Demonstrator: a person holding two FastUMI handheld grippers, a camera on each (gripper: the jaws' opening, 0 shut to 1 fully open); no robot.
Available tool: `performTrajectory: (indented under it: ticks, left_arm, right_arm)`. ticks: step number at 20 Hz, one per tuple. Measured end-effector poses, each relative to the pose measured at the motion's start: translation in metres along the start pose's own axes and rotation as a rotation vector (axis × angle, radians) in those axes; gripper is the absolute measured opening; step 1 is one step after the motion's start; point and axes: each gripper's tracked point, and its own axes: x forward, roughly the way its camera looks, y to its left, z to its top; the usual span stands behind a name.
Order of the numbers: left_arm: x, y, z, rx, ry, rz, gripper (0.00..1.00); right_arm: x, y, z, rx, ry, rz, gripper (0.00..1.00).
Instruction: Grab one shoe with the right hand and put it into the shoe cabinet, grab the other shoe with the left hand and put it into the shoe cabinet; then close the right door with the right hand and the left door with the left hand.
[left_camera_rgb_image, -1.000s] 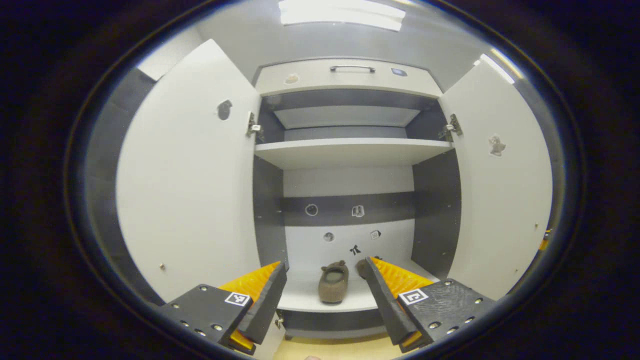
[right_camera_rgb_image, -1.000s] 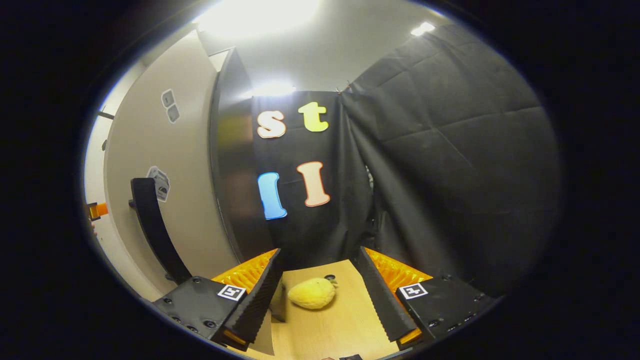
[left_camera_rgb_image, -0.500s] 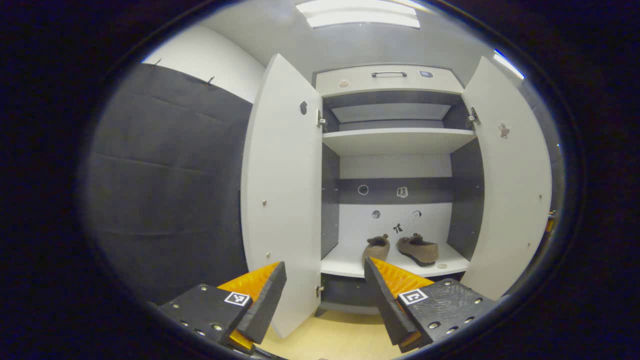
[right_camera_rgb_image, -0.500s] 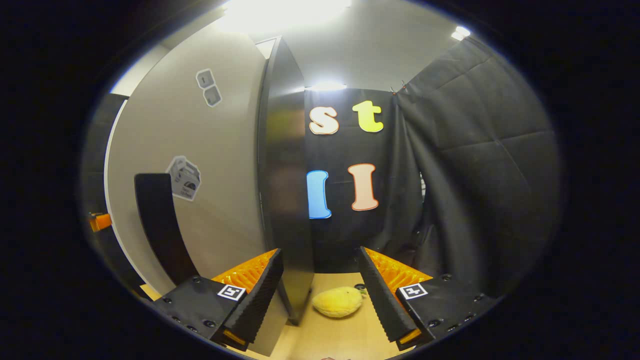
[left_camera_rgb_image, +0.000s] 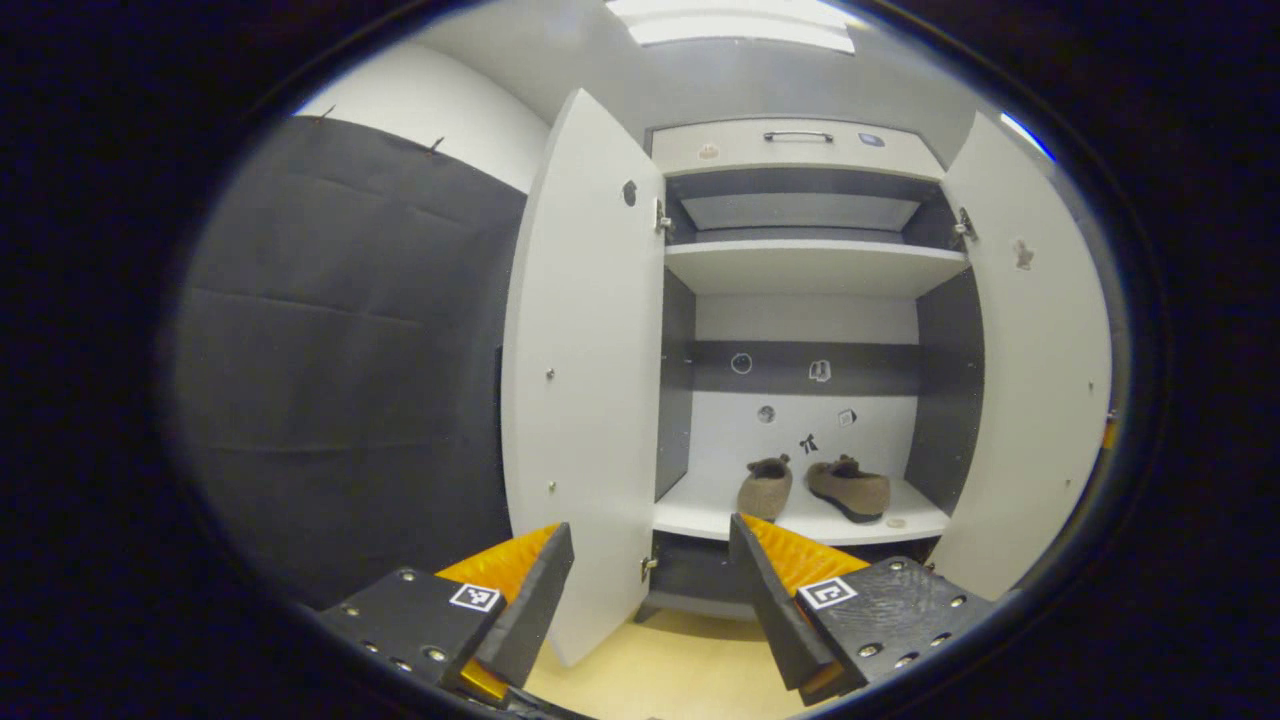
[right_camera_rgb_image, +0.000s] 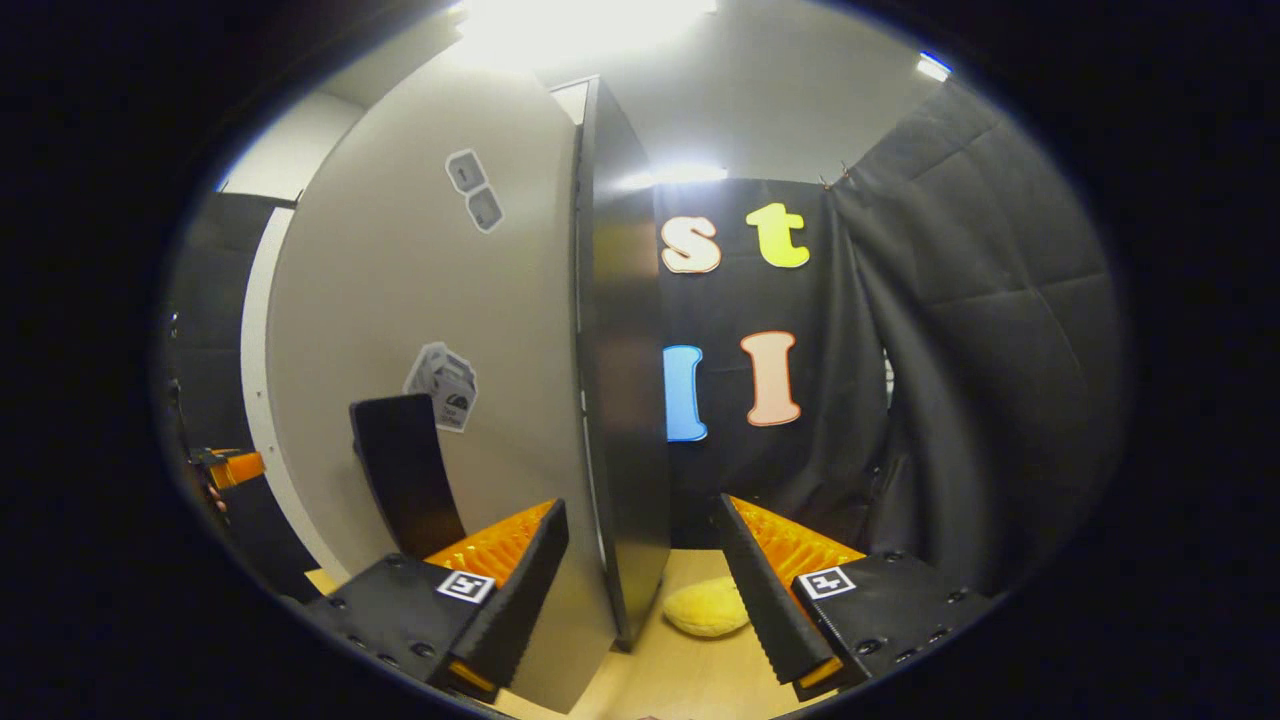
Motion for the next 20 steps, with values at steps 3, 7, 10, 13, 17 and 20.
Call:
performTrajectory:
  ticks: [3,7,10,13,17,20]
  left_arm:
    - [0.017,-0.002,0.003,0.009,-0.003,-0.050,0.99]
    - [0.033,-0.003,0.002,0.037,0.012,-0.129,0.99]
    - [0.041,0.000,0.001,0.044,0.019,-0.179,0.91]
    - [0.048,0.011,0.003,0.023,0.008,-0.198,0.99]
    - [0.049,0.017,-0.004,0.003,0.022,-0.253,0.91]
    - [0.044,0.023,-0.011,0.036,0.020,-0.310,0.92]
  right_arm:
    - [0.001,0.001,-0.001,0.000,0.006,-0.021,0.92]
    - [0.000,0.007,-0.002,0.002,0.008,-0.062,0.91]
    - [0.008,0.023,-0.003,0.024,0.011,-0.086,0.91]
    - [-0.005,0.052,-0.010,0.052,0.011,-0.118,0.92]
    - [0.005,0.076,-0.011,0.074,0.009,-0.154,0.91]
    - [0.017,0.101,-0.010,0.066,-0.006,-0.159,0.92]
